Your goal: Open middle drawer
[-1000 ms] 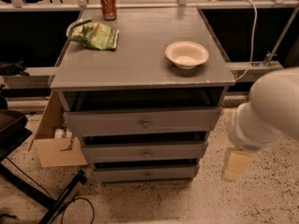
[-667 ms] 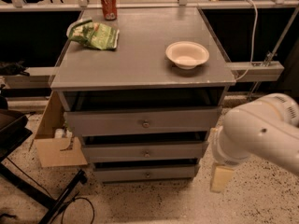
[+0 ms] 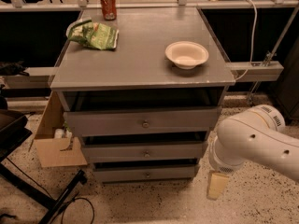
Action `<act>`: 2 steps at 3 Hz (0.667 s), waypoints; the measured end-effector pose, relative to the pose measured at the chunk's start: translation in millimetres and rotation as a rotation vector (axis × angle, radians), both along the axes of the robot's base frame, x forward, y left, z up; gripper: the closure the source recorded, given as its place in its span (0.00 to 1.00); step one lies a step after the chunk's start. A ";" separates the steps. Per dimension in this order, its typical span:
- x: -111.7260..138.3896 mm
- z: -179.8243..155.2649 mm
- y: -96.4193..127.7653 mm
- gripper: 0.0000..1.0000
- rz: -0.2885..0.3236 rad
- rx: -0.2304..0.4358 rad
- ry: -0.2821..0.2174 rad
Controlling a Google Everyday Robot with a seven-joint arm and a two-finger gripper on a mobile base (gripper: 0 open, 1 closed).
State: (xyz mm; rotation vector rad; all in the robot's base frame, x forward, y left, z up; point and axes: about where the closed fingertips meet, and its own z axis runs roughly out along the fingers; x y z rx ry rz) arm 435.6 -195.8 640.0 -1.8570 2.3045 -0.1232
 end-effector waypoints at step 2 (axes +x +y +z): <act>21.7 -69.8 47.7 0.00 0.131 0.071 -0.034</act>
Offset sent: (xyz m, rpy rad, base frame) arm 0.0605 0.1029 -0.1327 0.2374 -0.1389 0.2109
